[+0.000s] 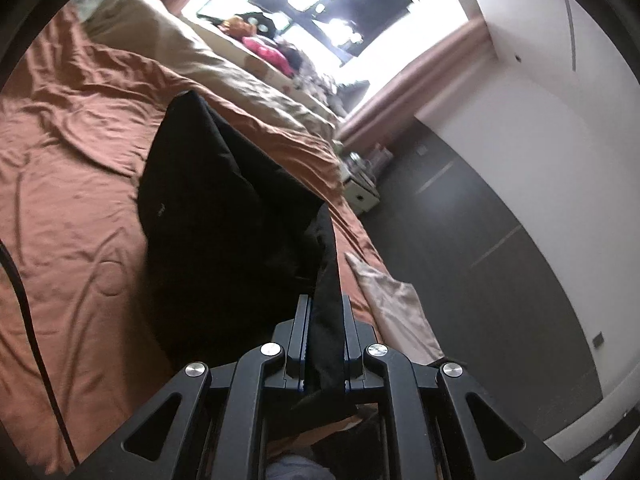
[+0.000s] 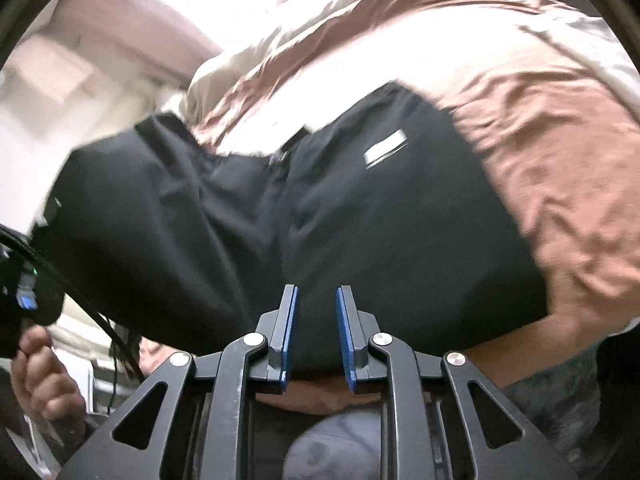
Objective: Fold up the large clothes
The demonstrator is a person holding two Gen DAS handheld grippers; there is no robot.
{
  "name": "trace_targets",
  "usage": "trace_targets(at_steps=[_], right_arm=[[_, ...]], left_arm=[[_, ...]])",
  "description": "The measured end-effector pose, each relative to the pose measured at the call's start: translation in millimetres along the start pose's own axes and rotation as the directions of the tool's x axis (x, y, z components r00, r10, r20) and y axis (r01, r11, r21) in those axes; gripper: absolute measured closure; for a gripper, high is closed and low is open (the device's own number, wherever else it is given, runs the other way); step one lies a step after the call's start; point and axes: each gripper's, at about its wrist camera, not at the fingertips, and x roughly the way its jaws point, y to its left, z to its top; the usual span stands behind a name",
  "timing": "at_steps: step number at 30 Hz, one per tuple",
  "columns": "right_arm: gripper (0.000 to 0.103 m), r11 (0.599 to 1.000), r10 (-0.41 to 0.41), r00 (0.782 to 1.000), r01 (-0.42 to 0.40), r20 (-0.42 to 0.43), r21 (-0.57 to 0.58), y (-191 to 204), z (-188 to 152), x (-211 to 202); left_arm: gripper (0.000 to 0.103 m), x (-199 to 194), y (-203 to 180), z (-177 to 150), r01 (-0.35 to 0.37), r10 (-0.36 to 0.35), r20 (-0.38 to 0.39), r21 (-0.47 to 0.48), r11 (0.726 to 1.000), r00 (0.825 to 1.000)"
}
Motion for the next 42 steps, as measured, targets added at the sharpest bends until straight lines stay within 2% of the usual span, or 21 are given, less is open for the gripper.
trace_targets(at_steps=[4, 10, 13, 15, 16, 17, 18, 19, 20, 26, 29, 32, 36, 37, 38, 42], right_arm=[[0.062, 0.998, -0.005, 0.997, 0.000, 0.078, 0.059, -37.7, 5.6, -35.4], [0.061, 0.990, -0.032, 0.990, 0.013, 0.137, 0.142, -85.0, 3.3, -67.0], [0.061, 0.985, -0.039, 0.989, 0.014, 0.141, 0.174, -96.0, -3.0, -85.2], [0.061, 0.983, -0.035, 0.989, 0.008, 0.142, 0.185, -99.9, -4.8, -91.6], [0.060, 0.982, -0.027, 0.989, -0.001, 0.143, 0.187, -99.5, -5.4, -95.7], [0.058, 0.982, -0.020, 0.990, -0.007, 0.143, 0.187, -101.1, -4.4, -94.9], [0.054, 0.982, -0.013, 0.990, -0.014, 0.143, 0.186, -101.0, -4.3, -98.2], [0.044, 0.983, -0.005, 0.989, -0.022, 0.147, 0.183, -100.1, -4.7, -100.3], [0.040, 0.983, 0.004, 0.988, -0.032, 0.152, 0.180, -96.1, -8.9, -108.4], [0.040, 0.983, 0.069, 0.989, -0.091, 0.134, 0.161, -85.5, -2.0, -85.1], [0.040, 0.979, 0.084, 0.990, -0.103, 0.113, 0.178, -85.3, 2.8, -71.7], [0.040, 0.972, 0.100, 0.986, -0.125, 0.132, 0.197, -86.1, 6.5, -72.5], [0.040, 0.972, 0.132, 0.979, -0.158, 0.156, 0.175, -76.1, 5.7, -79.8], [0.037, 0.972, 0.138, 0.978, -0.165, 0.157, 0.170, -74.6, 4.9, -79.5], [0.027, 0.971, 0.146, 0.977, -0.172, 0.155, 0.169, -73.9, 4.4, -78.0], [0.025, 0.969, 0.130, 0.986, -0.149, 0.106, 0.199, -77.1, 2.3, -59.8]], left_arm=[[0.091, 32.9, -22.8, -2.3, 0.013, -0.011, -0.053, 0.037, 0.999, 0.999], [0.091, 87.7, -46.3, -13.8, 0.037, -0.024, -0.165, 0.079, 0.996, 0.986], [0.075, 113.3, -53.3, -23.1, 0.034, -0.012, -0.241, 0.086, 0.996, 0.971], [0.054, 119.5, -52.3, -26.5, 0.060, -0.038, -0.260, 0.075, 0.995, 0.965], [0.047, 119.1, -50.8, -26.4, 0.065, -0.045, -0.258, 0.073, 0.995, 0.965], [0.035, 116.5, -48.2, -26.0, 0.058, -0.038, -0.248, 0.075, 0.995, 0.968], [0.030, 112.7, -45.5, -25.4, 0.044, -0.024, -0.235, 0.081, 0.996, 0.972], [0.030, 108.2, -41.5, -24.9, 0.024, -0.004, -0.222, 0.086, 0.996, 0.975], [0.030, 103.4, -35.7, -24.3, 0.003, 0.015, -0.214, 0.083, 0.997, 0.977], [0.030, 77.6, 13.4, -30.7, -0.137, 0.138, -0.190, 0.021, 0.990, 0.972], [0.030, 65.9, 42.8, -38.5, -0.206, 0.199, -0.197, -0.015, 0.979, 0.960], [0.030, 62.3, 64.7, -47.8, -0.280, 0.267, -0.216, -0.031, 0.960, 0.939], [0.030, 63.2, 83.1, -61.7, -0.309, 0.283, -0.247, -0.073, 0.948, 0.927], [0.030, 65.8, 87.8, -65.3, -0.316, 0.287, -0.257, -0.078, 0.945, 0.923], [0.030, 68.7, 91.9, -69.8, -0.323, 0.291, -0.269, -0.080, 0.943, 0.918], [0.030, 82.4, 95.7, -84.6, -0.346, 0.313, -0.317, -0.051, 0.937, 0.895]])
